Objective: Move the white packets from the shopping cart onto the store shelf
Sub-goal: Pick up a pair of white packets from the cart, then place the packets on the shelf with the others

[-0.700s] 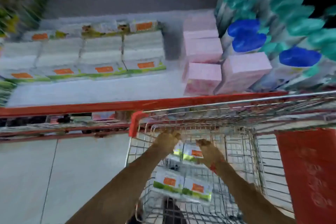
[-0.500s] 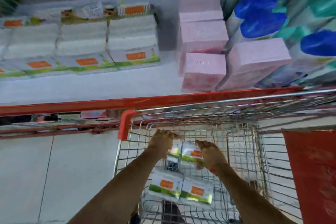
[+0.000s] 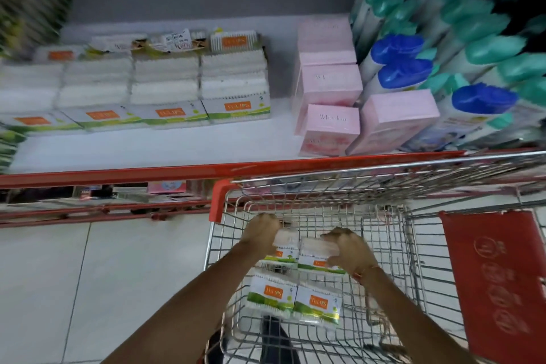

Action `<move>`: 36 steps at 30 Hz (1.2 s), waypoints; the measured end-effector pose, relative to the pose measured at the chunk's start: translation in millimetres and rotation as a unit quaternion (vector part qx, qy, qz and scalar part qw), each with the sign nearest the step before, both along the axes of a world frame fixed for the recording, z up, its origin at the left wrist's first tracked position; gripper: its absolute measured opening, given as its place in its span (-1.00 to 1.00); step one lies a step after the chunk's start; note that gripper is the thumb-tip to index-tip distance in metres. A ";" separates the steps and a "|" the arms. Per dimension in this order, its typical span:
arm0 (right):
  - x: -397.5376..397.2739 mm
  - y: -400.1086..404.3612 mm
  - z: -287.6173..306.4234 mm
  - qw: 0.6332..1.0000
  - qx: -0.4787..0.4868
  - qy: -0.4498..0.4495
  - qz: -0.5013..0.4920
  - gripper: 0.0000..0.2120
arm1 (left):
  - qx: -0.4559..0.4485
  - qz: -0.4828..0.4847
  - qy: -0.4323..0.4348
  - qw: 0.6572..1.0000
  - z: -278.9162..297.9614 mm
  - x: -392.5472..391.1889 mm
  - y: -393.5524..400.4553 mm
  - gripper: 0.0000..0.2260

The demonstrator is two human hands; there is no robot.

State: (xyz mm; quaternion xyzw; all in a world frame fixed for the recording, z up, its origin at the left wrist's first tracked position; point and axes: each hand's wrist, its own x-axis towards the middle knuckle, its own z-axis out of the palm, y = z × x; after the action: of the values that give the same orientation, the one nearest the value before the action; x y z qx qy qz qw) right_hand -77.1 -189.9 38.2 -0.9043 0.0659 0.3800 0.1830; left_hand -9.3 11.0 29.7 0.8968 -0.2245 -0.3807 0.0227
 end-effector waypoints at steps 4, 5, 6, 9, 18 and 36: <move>-4.0 2.6 69.3 0.999 -0.013 -0.038 -0.019 -0.39 | -0.062 0.020 -0.038 0.997 53.0 1.5 6.9 -0.56; -4.4 4.8 89.2 0.999 -0.017 -0.047 -0.019 -0.41 | -0.081 0.018 -0.046 0.995 70.0 1.7 11.0 -0.55; -2.8 5.3 106.3 0.998 -0.022 -0.054 -0.018 -0.42 | -0.100 0.008 -0.058 0.993 86.0 3.3 13.4 -0.55; 0.0 15.0 163.4 0.995 -0.049 -0.083 -0.029 -0.44 | -0.153 -0.021 -0.097 0.983 146.4 8.2 31.3 -0.53; 46.4 98.0 255.1 0.962 -0.009 -0.273 -0.012 -0.41 | -0.183 0.051 -0.184 0.964 244.4 46.0 139.0 -0.41; 167.9 320.9 221.0 0.946 0.001 -0.316 0.069 -0.42 | -0.077 0.169 -0.306 0.934 235.5 116.4 346.0 -0.44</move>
State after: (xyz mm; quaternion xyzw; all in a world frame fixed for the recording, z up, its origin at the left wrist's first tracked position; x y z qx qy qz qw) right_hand 90.8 131.0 259.1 -0.9801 -0.0580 0.0869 0.1688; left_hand 107.1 357.0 265.2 0.9901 -0.0938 -0.0598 0.0858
